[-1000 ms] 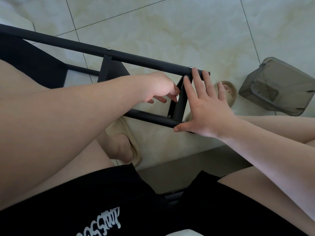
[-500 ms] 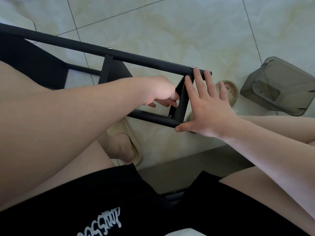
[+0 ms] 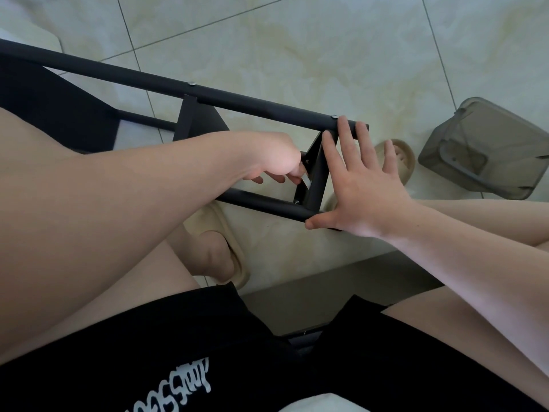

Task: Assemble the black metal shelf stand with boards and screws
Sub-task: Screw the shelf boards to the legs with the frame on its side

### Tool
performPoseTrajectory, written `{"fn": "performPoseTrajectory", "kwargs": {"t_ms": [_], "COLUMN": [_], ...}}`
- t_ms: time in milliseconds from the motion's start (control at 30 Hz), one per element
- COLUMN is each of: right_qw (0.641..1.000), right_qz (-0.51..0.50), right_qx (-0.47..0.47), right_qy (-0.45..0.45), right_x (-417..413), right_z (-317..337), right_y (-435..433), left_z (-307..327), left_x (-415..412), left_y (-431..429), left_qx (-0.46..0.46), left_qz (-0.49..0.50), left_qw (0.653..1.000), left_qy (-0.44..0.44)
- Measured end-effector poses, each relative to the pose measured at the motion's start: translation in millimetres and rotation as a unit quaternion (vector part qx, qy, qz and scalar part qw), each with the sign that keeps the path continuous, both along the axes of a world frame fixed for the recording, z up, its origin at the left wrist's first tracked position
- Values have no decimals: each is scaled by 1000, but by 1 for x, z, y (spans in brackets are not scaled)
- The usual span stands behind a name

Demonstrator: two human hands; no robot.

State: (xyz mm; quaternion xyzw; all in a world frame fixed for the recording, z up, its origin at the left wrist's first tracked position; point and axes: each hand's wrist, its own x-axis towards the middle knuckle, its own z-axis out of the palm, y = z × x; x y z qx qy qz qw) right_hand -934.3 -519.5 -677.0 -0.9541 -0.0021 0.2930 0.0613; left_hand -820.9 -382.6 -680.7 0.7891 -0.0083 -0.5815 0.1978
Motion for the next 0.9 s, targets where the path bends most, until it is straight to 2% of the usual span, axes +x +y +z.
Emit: {"fn": "performPoseTrajectory", "kwargs": {"t_ms": [433, 900], "right_qw": [1000, 1000], "right_qz": [-2, -6], "right_qx": [-3, 4], "right_qy": [16, 22], "right_x": [2, 2], "right_z": [5, 6], "right_y": [0, 2], "left_z": [-1, -1], "left_x": [0, -11], "left_y": [12, 21], "left_qx": [-26, -39], "left_qz": [-140, -186], "left_qw": [989, 981], "left_qy": [-36, -48]}}
